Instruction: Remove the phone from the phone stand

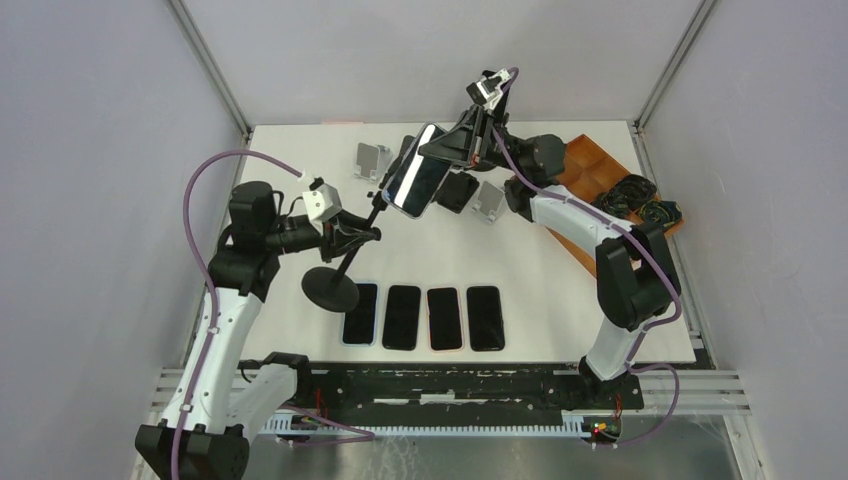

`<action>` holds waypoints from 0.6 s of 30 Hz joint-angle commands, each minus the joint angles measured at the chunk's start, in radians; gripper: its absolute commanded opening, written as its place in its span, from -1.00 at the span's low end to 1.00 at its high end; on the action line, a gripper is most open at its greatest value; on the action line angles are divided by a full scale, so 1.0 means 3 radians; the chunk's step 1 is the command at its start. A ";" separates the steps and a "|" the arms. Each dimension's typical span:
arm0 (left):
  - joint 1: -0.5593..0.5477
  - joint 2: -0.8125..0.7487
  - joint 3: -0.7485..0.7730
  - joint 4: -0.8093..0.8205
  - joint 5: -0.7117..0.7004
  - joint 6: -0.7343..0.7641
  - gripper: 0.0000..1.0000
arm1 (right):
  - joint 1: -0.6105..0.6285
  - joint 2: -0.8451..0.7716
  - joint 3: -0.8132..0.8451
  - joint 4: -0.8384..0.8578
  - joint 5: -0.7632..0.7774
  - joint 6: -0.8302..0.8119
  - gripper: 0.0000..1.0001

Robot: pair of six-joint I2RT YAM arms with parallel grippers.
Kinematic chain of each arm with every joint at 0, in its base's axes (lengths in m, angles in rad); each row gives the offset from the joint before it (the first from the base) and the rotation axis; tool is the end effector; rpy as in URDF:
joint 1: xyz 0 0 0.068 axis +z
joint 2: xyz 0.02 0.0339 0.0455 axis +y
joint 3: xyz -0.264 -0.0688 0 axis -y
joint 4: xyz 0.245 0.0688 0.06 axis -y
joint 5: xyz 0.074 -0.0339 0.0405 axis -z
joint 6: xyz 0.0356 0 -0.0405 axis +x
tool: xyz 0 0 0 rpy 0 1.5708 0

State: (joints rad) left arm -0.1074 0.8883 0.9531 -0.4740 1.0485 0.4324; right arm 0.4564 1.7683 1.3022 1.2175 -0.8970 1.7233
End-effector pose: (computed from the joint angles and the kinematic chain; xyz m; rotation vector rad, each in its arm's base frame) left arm 0.1739 -0.0498 0.3576 1.0896 1.4863 -0.8002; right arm 0.3360 0.1959 0.3815 -0.2975 1.4442 2.2367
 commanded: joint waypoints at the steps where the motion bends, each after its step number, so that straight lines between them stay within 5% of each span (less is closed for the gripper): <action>1: 0.0041 -0.0144 -0.0198 -0.1298 0.0115 0.0522 -0.96 | -0.0878 -0.0175 0.0380 0.0705 0.1584 0.0467 -1.00; 7: 0.0041 -0.0132 -0.0185 -0.1299 0.0137 0.0505 -0.96 | -0.0632 -0.0239 0.0501 0.0358 0.1348 0.0157 -1.00; 11: 0.0041 -0.0036 -0.0160 -0.0926 0.0155 0.0069 -0.95 | -0.0261 -0.0275 0.0318 0.0473 0.1370 0.0104 -1.00; 12: 0.0041 -0.0014 -0.0162 -0.0782 0.0154 -0.0090 -0.89 | -0.0173 -0.0266 0.0331 0.0477 0.1386 0.0083 -1.00; 15: 0.0041 0.0078 -0.0131 -0.0396 0.0164 -0.0527 -0.27 | 0.0147 -0.0172 0.0532 0.0414 0.1405 -0.0003 -1.00; 18: 0.0041 0.0199 -0.0056 -0.0095 0.0140 -0.0898 -0.01 | 0.0394 -0.0046 0.0831 0.0353 0.1430 -0.0013 -1.00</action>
State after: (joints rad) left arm -0.0963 0.9070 0.9405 -0.4923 1.0546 0.3656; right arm 0.5316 1.7832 1.3586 1.1877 -0.7631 1.6890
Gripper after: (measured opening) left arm 0.427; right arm 0.210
